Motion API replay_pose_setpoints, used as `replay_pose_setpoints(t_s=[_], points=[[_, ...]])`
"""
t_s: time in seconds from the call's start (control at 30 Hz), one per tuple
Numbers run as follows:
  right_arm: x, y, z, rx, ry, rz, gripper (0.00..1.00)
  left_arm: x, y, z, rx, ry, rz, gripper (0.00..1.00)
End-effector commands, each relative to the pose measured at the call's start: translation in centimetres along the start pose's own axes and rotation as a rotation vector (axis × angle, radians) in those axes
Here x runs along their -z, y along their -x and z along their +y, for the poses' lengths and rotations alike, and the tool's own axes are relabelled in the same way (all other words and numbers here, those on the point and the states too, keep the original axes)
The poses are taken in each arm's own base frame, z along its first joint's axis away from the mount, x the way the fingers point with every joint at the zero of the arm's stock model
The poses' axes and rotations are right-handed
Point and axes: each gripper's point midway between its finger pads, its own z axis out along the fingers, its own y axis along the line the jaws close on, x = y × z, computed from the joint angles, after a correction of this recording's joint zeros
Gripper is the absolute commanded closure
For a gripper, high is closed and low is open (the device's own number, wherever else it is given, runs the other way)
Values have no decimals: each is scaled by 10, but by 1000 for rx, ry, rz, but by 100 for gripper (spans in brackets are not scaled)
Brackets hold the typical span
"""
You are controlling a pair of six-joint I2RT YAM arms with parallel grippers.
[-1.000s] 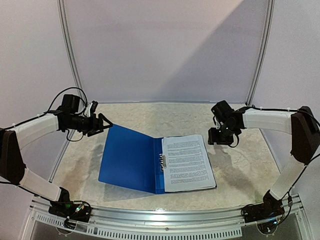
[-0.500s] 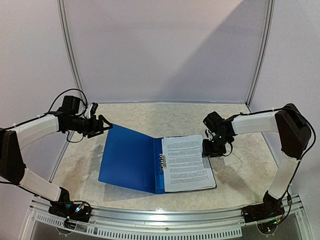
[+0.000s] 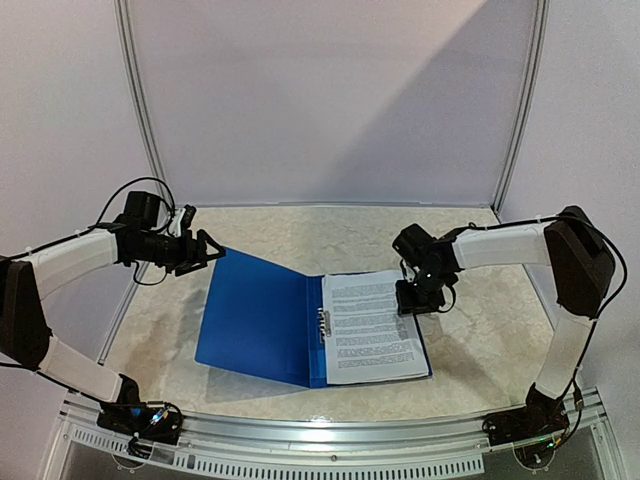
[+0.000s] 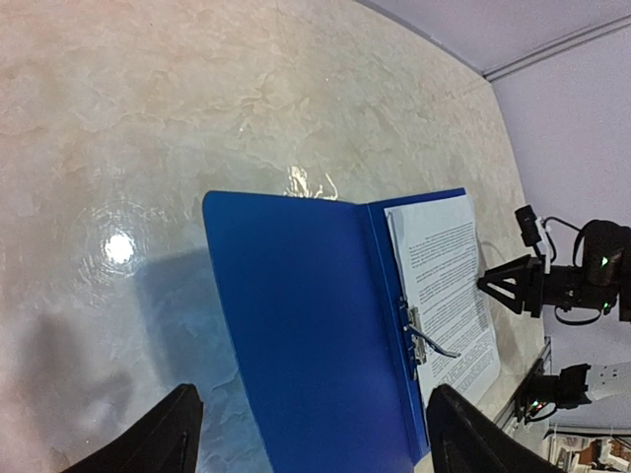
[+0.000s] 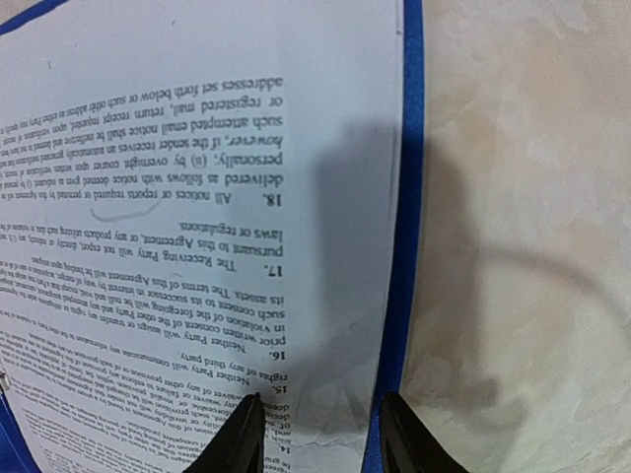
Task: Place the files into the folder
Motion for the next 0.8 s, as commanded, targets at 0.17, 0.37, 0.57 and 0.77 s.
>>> replay_pose_setpoints(t_s=[0.17,0.37,0.57,0.77], points=[[2,5,-2,5,-49,-6,58,1,1,-5,-15,-17,-13,20],[29,23,4,39,-38,-69,51,0,1,-4,-15,-14,-11,20],[75,46,58,210,88,-210,45,0,2,-3,-17,-13,-11,20],[102,35,171,528,340,-327,56,1,3,-4,-22,-11,-16,20]])
